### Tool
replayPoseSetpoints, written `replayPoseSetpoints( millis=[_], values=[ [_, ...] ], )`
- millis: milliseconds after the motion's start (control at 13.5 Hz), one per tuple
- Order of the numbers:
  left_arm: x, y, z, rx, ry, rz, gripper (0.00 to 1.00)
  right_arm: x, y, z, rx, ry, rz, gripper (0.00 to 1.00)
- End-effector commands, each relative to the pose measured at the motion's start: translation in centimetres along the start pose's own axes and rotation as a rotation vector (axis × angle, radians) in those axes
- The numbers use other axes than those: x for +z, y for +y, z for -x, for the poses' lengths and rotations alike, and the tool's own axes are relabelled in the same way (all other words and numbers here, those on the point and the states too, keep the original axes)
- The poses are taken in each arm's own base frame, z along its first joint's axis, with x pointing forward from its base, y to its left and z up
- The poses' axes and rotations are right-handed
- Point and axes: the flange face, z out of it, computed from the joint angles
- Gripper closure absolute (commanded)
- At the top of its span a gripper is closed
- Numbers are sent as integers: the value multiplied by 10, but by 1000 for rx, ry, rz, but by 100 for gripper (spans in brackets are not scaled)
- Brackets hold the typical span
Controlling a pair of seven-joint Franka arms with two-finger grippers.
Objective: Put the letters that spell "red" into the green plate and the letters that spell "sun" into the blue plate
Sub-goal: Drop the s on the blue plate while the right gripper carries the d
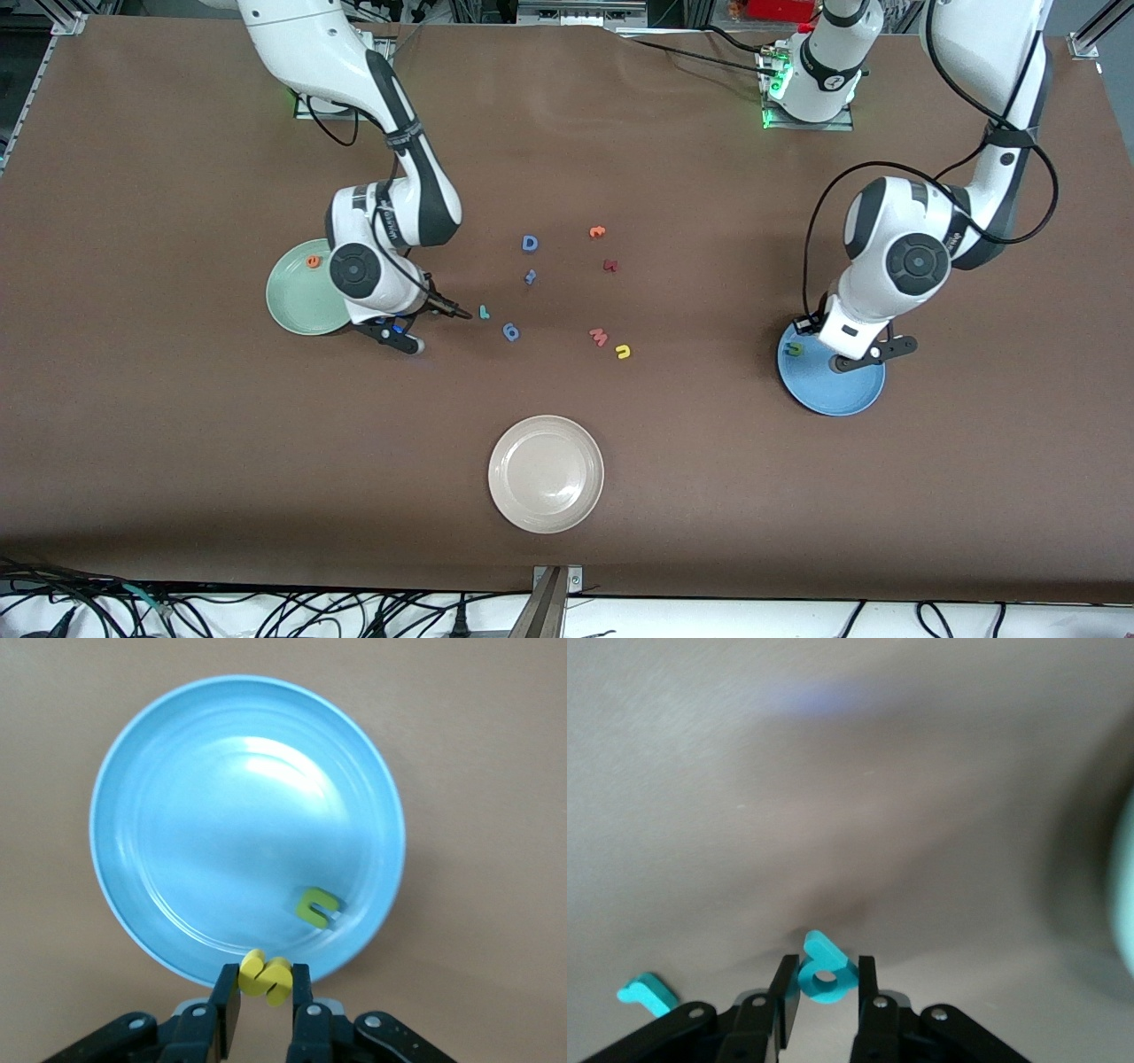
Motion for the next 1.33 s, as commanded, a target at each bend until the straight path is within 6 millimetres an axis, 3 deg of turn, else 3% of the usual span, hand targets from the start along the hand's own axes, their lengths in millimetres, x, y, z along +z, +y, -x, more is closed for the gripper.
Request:
replayPoseSetpoints(
  millis=[0,74,295,443,517,664,886,1255],
  values=[
    [2,9,-21,33,16,-19,50,-49,27,-3,-16,-52,-29,94],
    [4,9,-24,35,16,-21,1,-65,41,-9,-20,-65,-34,94],
    [-4,11,-28,12,27,-5,0,-92,90,-30,-55,-111,-26,94],
    [-6,17,-25,-62,27,1,0,-87,121,-41,-93,-132,-18,94],
    [-8,30,-19,-136,22,16,0,-82,138,-47,-116,-134,-8,94],
    [-16,76,-6,-266,-11,96,0,-67,165,-55,-150,-134,2,94],
    [-16,131,16,-275,-34,131,0,-28,190,-51,-154,-113,14,94],
    [7,218,48,-260,-47,140,0,11,198,-46,-140,-89,53,94]
  ],
)
